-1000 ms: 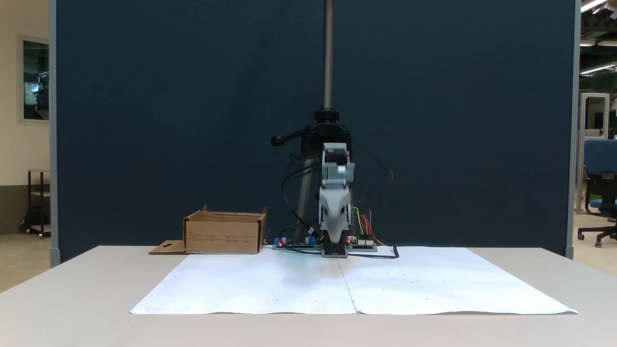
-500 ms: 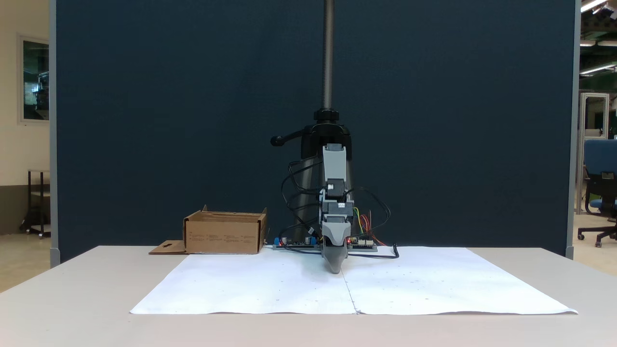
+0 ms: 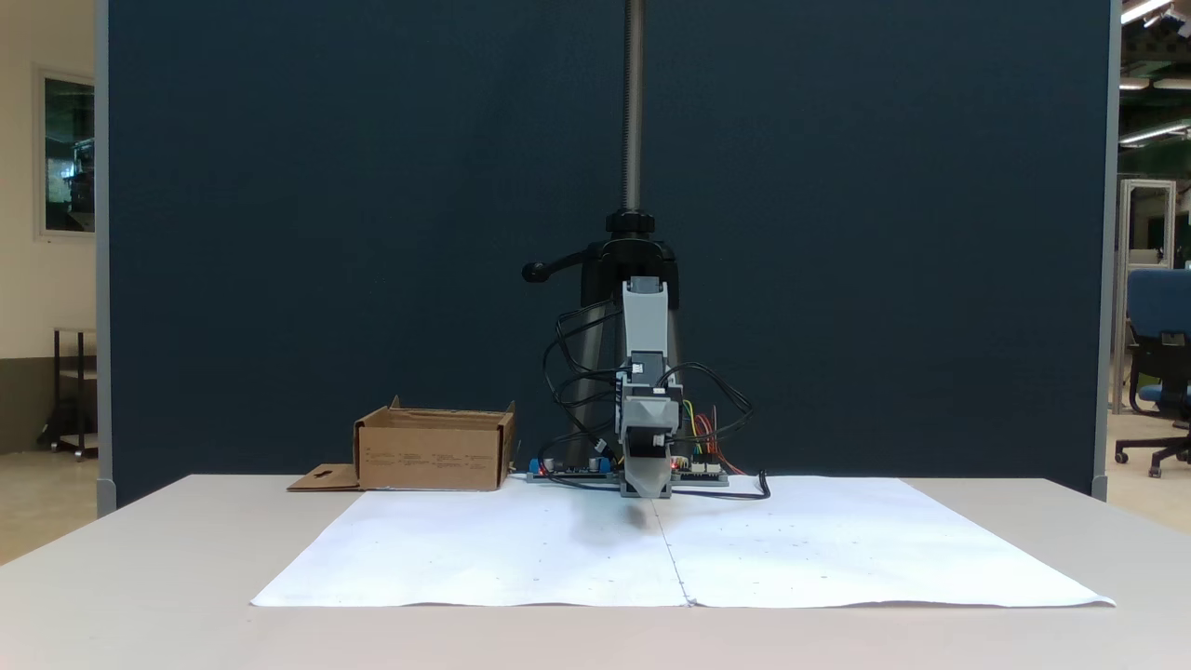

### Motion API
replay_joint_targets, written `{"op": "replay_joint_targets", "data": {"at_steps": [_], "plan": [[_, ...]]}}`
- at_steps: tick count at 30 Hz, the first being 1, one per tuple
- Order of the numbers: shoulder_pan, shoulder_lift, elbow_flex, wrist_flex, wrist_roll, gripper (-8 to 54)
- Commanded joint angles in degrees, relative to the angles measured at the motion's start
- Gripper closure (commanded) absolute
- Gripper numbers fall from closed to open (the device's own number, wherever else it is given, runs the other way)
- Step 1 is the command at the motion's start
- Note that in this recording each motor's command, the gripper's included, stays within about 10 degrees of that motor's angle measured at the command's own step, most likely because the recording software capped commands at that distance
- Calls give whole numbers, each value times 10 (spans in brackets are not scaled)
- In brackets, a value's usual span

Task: Grasp a green dice and put it in the bin.

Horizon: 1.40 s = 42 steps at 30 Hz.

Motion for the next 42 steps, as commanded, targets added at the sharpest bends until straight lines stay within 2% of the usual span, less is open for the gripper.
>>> {"op": "replay_joint_targets", "data": {"at_steps": [1, 17, 42], "plan": [[13, 62, 46, -96, -40, 3], [0, 62, 46, -282, -37, 0], [1, 62, 46, -310, -37, 0]]}}
